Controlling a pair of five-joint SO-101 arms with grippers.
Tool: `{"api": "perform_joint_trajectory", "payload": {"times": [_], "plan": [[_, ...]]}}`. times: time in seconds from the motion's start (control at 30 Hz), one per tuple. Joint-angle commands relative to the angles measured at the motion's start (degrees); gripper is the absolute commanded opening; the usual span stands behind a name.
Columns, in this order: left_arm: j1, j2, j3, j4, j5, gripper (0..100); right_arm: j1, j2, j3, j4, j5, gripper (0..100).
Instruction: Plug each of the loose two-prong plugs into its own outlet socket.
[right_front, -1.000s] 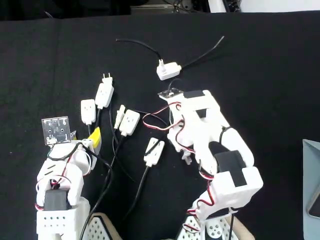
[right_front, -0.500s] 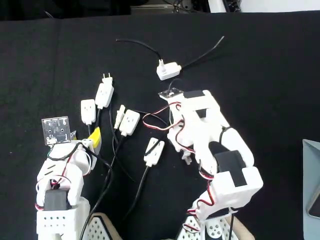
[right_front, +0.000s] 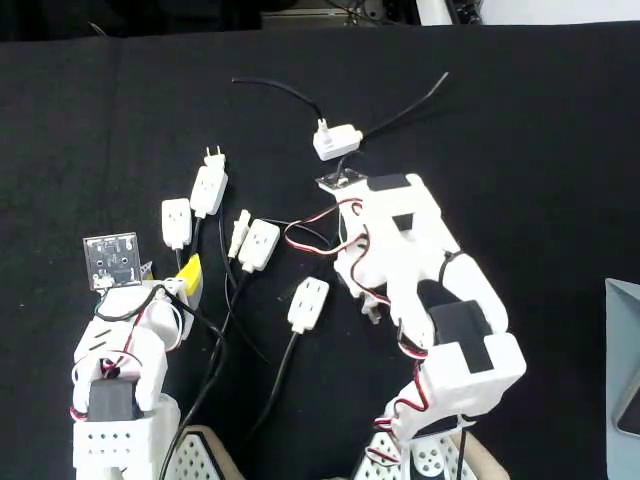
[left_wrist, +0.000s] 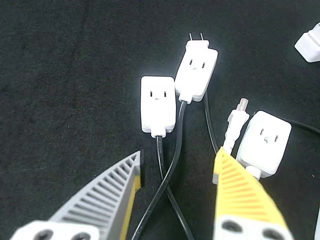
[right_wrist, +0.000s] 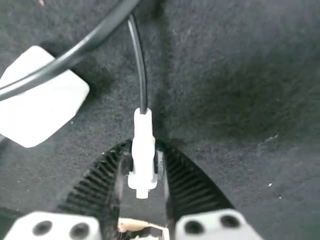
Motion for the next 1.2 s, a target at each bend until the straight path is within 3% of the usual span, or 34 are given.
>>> {"api": "perform_joint_trajectory", "payload": {"times": [0.0, 0.2, 0.37, 0.7, 1.03, 1.17], "plan": [[-0.31, -0.09, -0.57, -1.32, -0.44, 23, -0.97, -5.93, -3.82, 3.43, -0.35, 1.1], [-0.31, -0.09, -0.57, -1.32, -0.44, 23, -1.14, -20.35, -2.33, 4.13, -0.26, 1.1], [-0.31, -0.09, -0.75, -1.58, -0.44, 23, -7.47, -31.69, 2.51, 2.73, -0.62, 1.1], [0.13, -0.09, -5.41, -3.96, 0.18, 23, -17.23, -43.47, 16.84, -16.44, -0.88, 1.1], [0.40, -0.09, -5.14, -10.81, 2.99, 23, -28.84, -47.96, 23.78, -30.42, -12.22, 1.1], [2.24, -0.09, -5.58, -10.99, 2.55, 23, -30.07, -48.84, 24.84, -33.32, -13.63, 1.1]]}}
